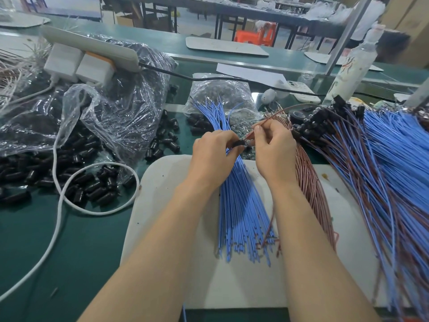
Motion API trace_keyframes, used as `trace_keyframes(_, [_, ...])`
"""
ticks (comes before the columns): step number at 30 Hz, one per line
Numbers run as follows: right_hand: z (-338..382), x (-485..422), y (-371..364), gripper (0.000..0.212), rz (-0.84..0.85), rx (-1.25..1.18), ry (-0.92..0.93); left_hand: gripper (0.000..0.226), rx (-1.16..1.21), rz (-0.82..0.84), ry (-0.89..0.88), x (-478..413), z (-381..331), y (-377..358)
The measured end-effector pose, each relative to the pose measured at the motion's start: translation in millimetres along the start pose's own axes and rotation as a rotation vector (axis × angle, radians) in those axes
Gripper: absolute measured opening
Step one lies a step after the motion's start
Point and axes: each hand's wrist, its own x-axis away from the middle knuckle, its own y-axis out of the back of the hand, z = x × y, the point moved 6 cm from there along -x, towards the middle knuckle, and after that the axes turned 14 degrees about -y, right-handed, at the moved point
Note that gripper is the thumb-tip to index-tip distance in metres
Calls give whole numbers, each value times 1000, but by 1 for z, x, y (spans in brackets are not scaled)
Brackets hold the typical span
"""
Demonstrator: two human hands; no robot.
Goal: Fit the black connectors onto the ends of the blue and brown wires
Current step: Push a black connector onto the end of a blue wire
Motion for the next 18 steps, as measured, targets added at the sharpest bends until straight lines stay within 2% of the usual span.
trace_keyframes(5, [-6,-1,-12,12,186,-63,-126,14,72,-42,47,0,4,3])
trace_keyframes(7, [-9,-1,-13,9,230,-231,-212,13,90,-62,49,0,3,5])
trace_keyframes(10, [-10,-2,-7,14,205,-523,-312,10,127,-60,18,0,-3,5])
trace_keyframes(12, [-10,-3,-5,19,186,-518,-299,9,153,-61,-15,0,-7,6])
trace_keyframes(14, [-6,-1,-10,20,226,-397,-234,8,191,-70,-11,0,-8,7])
trace_keyframes(16, [-4,1,-14,21,256,-349,-205,5,300,-74,60,-1,-3,6])
trace_keyframes(18, [-4,2,-16,26,278,-445,-265,4,496,-94,183,0,5,6])
